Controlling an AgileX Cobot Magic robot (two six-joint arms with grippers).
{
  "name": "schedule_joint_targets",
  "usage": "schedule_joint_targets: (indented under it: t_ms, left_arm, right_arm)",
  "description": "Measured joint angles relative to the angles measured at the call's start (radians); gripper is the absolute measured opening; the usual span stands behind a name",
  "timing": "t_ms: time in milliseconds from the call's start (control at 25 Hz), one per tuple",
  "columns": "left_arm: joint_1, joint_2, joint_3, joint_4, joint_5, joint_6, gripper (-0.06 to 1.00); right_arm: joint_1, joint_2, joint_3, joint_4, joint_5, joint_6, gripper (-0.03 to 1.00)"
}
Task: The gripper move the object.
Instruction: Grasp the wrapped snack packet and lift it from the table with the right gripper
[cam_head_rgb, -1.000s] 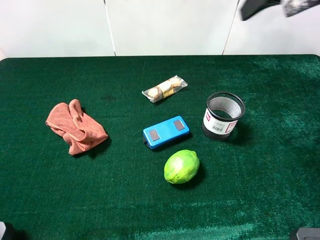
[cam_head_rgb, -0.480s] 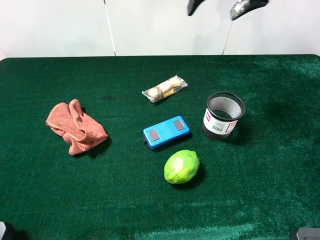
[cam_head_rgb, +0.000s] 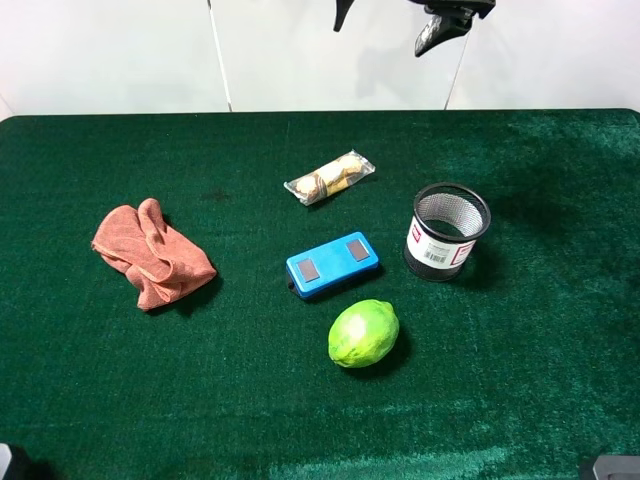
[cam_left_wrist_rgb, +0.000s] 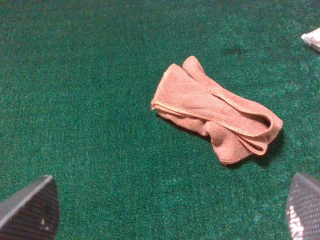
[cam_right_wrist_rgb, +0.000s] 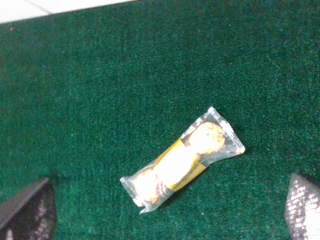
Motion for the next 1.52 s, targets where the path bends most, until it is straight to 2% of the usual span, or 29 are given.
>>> schedule_joint_targets:
  t_ms: [280,840,1080,1520]
  left_arm:
    - [0.000,0.000,0.000,0.000,0.000,0.000,0.91]
    - [0.000,0.000,0.000,0.000,0.000,0.000,0.91]
    - [0.000,0.000,0.000,0.000,0.000,0.000,0.91]
    - [0.000,0.000,0.000,0.001,0.000,0.000,0.91]
  right_arm:
    - [0.000,0.072,-0.015,0.014,0.019,0.177,0.70]
    - [0.001,0.265,-0.161,0.085,0.137,0.366,0.70]
    - [0.033,0.328,-0.181,0.102,0.154,0.472,0.70]
    - [0.056,0.405,-0.181,0.145,0.152,0.536,0.70]
